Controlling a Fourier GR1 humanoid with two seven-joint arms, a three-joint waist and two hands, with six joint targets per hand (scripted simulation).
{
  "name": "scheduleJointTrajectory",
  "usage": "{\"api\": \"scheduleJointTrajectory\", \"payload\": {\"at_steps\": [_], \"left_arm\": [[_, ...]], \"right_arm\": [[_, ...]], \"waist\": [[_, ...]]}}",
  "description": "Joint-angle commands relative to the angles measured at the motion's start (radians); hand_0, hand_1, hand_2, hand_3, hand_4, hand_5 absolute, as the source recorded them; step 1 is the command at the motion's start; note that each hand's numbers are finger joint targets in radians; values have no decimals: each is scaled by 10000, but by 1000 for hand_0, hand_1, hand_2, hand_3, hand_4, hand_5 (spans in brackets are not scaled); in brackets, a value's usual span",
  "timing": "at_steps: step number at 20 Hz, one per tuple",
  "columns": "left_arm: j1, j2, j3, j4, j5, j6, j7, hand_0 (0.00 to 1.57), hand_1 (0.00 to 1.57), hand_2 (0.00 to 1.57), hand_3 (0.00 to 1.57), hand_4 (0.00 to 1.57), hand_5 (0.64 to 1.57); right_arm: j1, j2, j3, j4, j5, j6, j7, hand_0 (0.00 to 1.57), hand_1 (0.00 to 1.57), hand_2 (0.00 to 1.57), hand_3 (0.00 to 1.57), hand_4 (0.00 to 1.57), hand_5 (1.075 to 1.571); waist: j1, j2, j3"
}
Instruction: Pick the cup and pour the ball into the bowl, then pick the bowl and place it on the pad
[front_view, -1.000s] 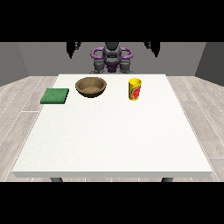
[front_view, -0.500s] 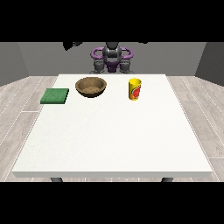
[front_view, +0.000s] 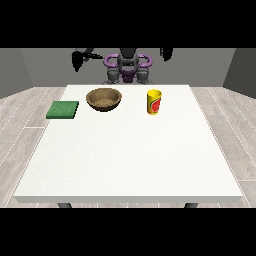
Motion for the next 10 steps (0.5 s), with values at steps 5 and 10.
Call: {"api": "scheduleJointTrajectory", "payload": {"at_steps": [5, 10], "left_arm": [[-1512, 554, 1026, 2146, -588, -42, -1410, 0, 0, 0, 0, 0, 1254], [-2840, 808, 1817, 3807, -478, 32, -1746, 0, 0, 0, 0, 0, 1257]], "right_arm": [[-923, -37, -102, 1264, 79, 372, -1390, 0, 0, 0, 0, 0, 1559], [-1399, -363, -404, 1971, 78, 550, -1808, 0, 0, 0, 0, 0, 1560]], "waist": [[-336, 1524, -3], [-740, 1688, -3]]}}
